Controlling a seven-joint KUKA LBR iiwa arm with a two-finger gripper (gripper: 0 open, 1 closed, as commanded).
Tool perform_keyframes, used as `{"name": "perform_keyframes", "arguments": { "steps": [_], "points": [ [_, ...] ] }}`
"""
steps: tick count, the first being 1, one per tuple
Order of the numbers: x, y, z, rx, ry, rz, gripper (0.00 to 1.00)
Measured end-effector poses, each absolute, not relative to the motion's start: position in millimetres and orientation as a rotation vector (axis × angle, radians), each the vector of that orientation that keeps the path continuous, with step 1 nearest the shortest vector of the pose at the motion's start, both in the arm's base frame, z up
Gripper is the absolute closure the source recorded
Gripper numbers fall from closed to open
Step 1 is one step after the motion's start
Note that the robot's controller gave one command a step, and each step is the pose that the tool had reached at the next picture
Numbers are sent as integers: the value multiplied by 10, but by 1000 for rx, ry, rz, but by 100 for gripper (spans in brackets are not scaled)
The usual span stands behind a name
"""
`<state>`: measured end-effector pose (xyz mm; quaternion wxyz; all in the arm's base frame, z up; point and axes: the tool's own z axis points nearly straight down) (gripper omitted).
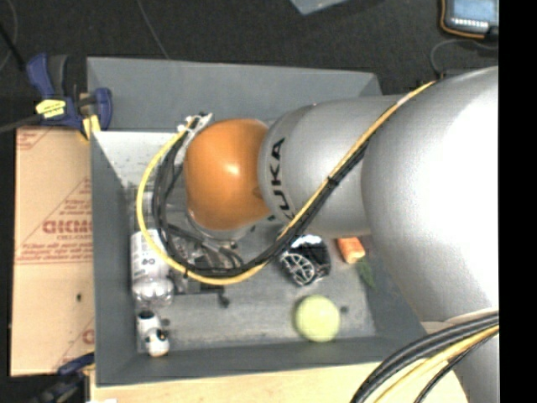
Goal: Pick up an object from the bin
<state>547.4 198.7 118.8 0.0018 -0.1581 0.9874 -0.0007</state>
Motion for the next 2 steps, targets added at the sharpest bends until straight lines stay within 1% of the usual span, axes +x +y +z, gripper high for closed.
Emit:
{"name": "perform_keyframes", "arguments": {
  "steps": [1, 2],
  "points": [
    [5470, 1719, 1568, -526, 3085, 1, 100],
    [5515, 1938, 2053, -596, 3079, -8, 100]
  ]
}}
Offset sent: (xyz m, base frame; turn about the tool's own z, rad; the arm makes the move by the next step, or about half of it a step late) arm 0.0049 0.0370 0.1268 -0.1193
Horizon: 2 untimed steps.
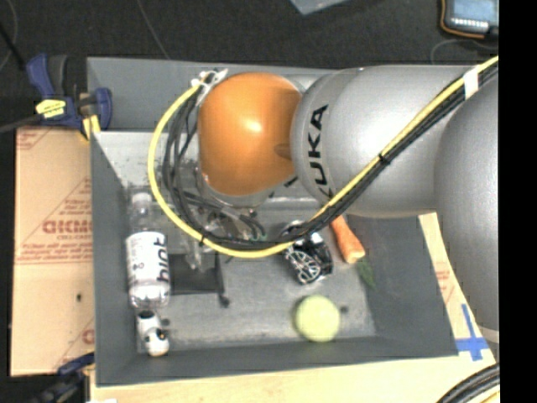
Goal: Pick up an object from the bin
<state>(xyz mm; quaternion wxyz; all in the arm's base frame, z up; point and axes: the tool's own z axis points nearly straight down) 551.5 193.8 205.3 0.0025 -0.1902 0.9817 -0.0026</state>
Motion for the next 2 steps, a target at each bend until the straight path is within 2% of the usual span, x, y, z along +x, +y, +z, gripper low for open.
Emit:
{"name": "perform_keyframes", "arguments": {
  "steps": [1, 2],
  "points": [
    [5452, 2199, 2303, -625, 3051, 8, 100],
    [5280, 1737, 1901, -578, 3078, 1, 100]
  ]
}}
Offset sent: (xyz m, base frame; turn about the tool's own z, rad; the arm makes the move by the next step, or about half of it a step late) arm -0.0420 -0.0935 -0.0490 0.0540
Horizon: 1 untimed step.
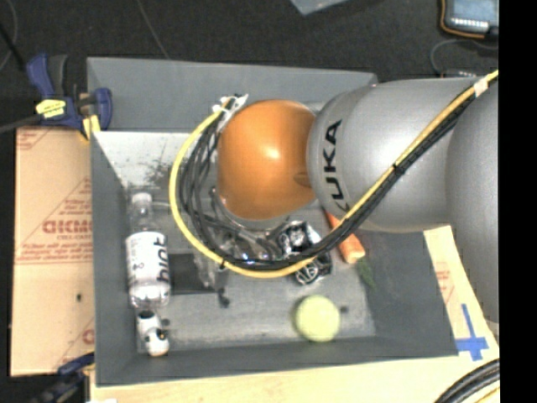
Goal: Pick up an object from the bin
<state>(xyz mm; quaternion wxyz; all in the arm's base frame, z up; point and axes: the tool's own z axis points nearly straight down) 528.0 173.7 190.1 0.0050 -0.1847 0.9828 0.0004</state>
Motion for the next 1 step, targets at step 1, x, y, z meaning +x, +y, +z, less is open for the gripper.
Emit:
{"name": "perform_keyframes", "arguments": {
  "steps": [1],
  "points": [
    [5152, 1463, 1546, -488, 3079, 2, 100]
  ]
}}
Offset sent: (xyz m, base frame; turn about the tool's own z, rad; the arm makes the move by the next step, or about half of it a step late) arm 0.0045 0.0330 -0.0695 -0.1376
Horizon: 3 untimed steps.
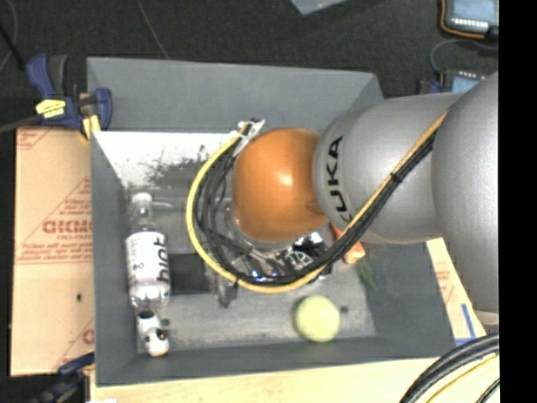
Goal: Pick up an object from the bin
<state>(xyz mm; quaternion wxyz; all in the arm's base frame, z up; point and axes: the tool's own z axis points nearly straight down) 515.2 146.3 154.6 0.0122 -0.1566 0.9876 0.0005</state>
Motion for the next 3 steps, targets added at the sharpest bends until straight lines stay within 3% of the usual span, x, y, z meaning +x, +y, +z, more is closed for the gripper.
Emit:
{"name": "perform_keyframes", "arguments": {
  "steps": [2, 3],
  "points": [
    [5177, 1699, 1277, -512, 3074, 6, 100],
    [5267, 1745, 1289, -538, 3072, 3, 100]
  ]
}}
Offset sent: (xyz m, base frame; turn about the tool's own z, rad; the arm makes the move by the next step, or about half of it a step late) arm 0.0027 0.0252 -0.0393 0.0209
